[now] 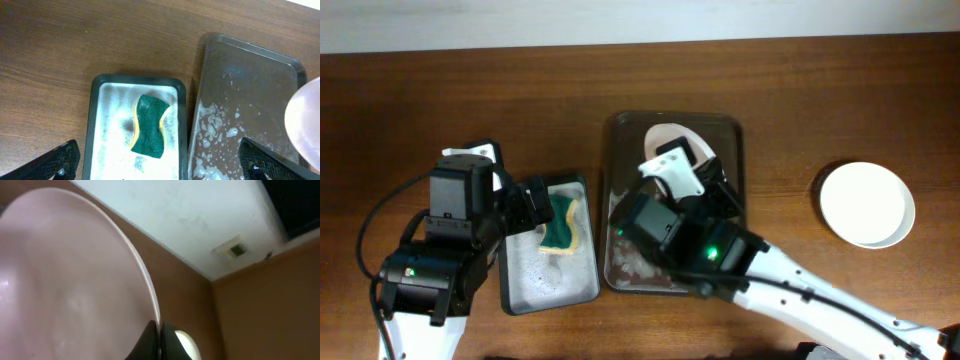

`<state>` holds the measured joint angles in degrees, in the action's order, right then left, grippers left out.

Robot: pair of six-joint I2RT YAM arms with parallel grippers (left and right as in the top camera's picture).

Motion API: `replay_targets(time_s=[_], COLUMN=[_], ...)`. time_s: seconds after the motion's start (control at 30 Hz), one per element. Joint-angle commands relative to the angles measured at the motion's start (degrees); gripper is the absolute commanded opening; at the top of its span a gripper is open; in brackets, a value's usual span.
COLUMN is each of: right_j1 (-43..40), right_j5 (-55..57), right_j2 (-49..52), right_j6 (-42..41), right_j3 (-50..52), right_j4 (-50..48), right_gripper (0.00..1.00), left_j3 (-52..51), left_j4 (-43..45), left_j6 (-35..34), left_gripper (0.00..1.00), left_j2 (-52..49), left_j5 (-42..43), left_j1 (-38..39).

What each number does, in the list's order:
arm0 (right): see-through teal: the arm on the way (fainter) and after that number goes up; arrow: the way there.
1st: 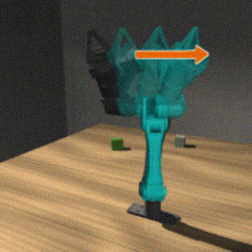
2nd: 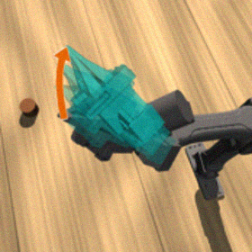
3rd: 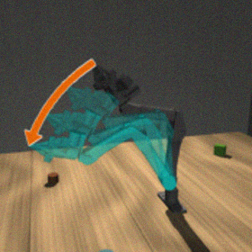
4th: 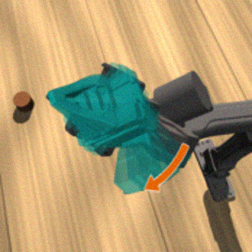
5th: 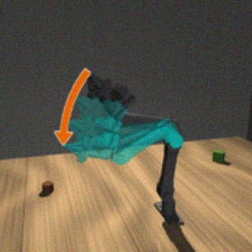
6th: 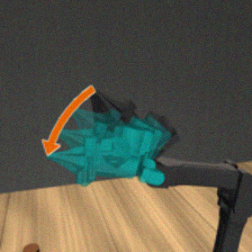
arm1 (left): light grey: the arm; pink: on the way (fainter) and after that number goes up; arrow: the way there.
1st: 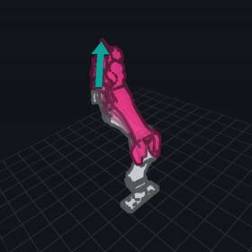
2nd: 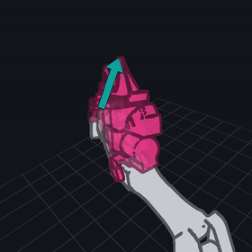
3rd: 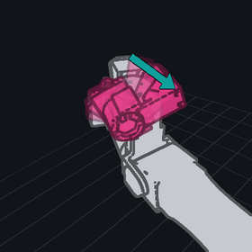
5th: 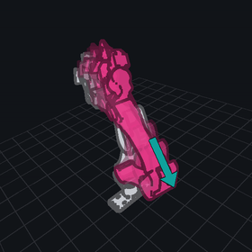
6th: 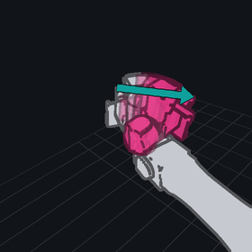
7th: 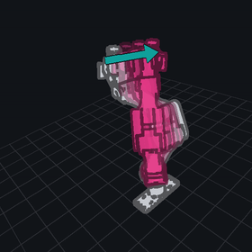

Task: Clean dirty plates on tray and stack at the side
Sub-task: 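Lift the plate with the right gripper and carry it rightward, then place the plate on the stack at right and withdraw the right gripper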

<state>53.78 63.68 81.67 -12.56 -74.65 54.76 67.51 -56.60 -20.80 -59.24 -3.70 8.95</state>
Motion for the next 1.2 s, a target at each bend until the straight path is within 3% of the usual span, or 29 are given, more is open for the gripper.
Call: replay_targets(time_s=[0.0,0.13,0.2,0.37,0.5,0.67,0.73,0.8,0.93,1.03,1.17], right_j1=[-12.0,-36.9,-55.7,-84.0,-96.3,-98.9,-98.7,-98.0,-91.8,-79.7,-60.2], right_j5=[-25.9,-59.6,-77.4,-79.6,-74.7,-71.8,-73.6,-78.6,-84.9,-84.9,-84.9], right_j2=[-0.8,-0.9,-0.3,4.4,12.9,21.5,20.4,17.0,3.3,-6.7,-8.9], right_j6=[-9.8,-10.2,-9.3,-7.2,-7.5,-7.4,-7.4,-6.0,-3.1,1.6,5.5], right_j3=[-0.1,-0.3,-0.3,-0.2,-0.2,-0.2,-0.4,-0.8,-0.8,-0.8,-0.8], right_j4=[0.9,-3.9,-3.4,-3.0,-3.7,-3.4,-3.3,-3.0,0.6,4.6,7.3], right_gripper=[0.04,0.04,0.04,0.04,0.04,0.04,0.47,0.6,0.61,0.61,0.63], left_j3=[0.8,0.8,0.8,0.8,0.8,0.8,0.8,0.8,0.8,0.8,0.8], left_j4=[-0.1,-0.1,-0.1,-0.1,-0.1,-0.1,-0.1,-0.1,-0.1,-0.1,-0.1], left_j6=[0.0,0.0,0.0,0.0,0.0,0.0,0.0,0.0,0.1,0.0,0.0], left_gripper=[1.0,1.0,1.0,1.0,1.0,1.0,1.0,0.99,0.99,1.0,0.99], left_j2=[0.3,0.3,0.3,0.3,0.3,0.3,0.3,0.3,0.3,0.3,0.3], left_j5=[-0.9,-0.9,-0.9,-0.9,-0.9,-0.9,-0.9,-0.9,-0.9,-0.9,-0.9], left_j1=[-0.2,-0.2,-0.2,-0.2,-0.2,-0.2,-0.2,-0.2,-0.2,-0.2,-0.2])
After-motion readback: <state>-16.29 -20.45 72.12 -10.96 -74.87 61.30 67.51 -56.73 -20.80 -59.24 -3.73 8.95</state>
